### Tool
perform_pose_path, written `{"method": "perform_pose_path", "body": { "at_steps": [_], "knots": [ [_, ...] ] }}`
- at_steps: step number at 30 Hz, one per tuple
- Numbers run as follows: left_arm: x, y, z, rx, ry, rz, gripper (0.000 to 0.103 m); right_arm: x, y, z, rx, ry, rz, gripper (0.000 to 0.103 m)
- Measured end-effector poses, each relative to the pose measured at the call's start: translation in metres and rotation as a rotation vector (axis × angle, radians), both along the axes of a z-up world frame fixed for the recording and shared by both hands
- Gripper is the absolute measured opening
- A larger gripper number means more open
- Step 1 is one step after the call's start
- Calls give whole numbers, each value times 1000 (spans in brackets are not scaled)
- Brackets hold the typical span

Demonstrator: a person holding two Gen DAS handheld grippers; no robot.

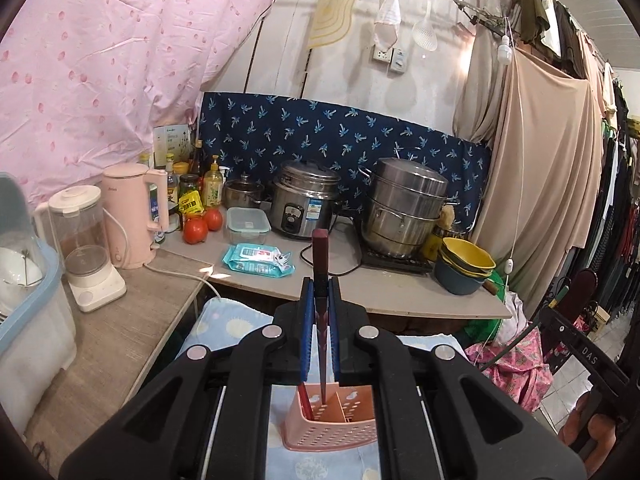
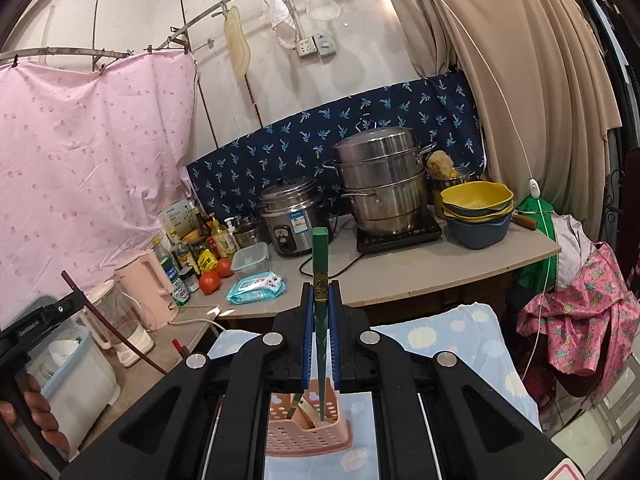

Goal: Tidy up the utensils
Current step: 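Lift both held chopsticks and lower them into the pink holder, then open both tools to release the chopsticks in the holder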

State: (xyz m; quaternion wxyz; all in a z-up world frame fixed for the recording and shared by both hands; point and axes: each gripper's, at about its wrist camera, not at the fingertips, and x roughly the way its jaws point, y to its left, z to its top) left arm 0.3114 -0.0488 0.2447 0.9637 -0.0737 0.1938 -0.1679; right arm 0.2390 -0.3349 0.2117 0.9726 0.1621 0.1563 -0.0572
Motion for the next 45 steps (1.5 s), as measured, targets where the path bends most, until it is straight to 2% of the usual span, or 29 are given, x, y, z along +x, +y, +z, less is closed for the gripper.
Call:
{"method": "perform_pose_path", "body": {
  "at_steps": [15, 23, 32, 35, 37, 38, 40, 45],
  "knots": [
    [38, -11, -43, 32, 91, -2, 7, 49, 24, 9, 8, -15, 76, 7],
    [49, -11, -66, 34, 147, -2, 7, 72, 52, -30, -2, 83, 136, 7],
    [59, -14, -88, 39, 198, 8, 8, 93, 53, -66, -12, 182, 138, 8],
    [60, -13, -90, 41, 206, 16, 13, 92, 51, -68, -10, 178, 126, 12],
    [59, -12, -91, 39, 208, 25, 22, 91, 48, -67, 1, 173, 122, 13],
    [59, -11, -91, 40, 207, 28, 23, 90, 47, -67, 6, 170, 120, 14],
    [58, -10, -90, 43, 205, 30, 23, 88, 45, -64, 7, 159, 112, 23],
    [55, -9, -90, 48, 208, 36, 24, 77, 46, -58, -6, 137, 104, 24]
  ]
}}
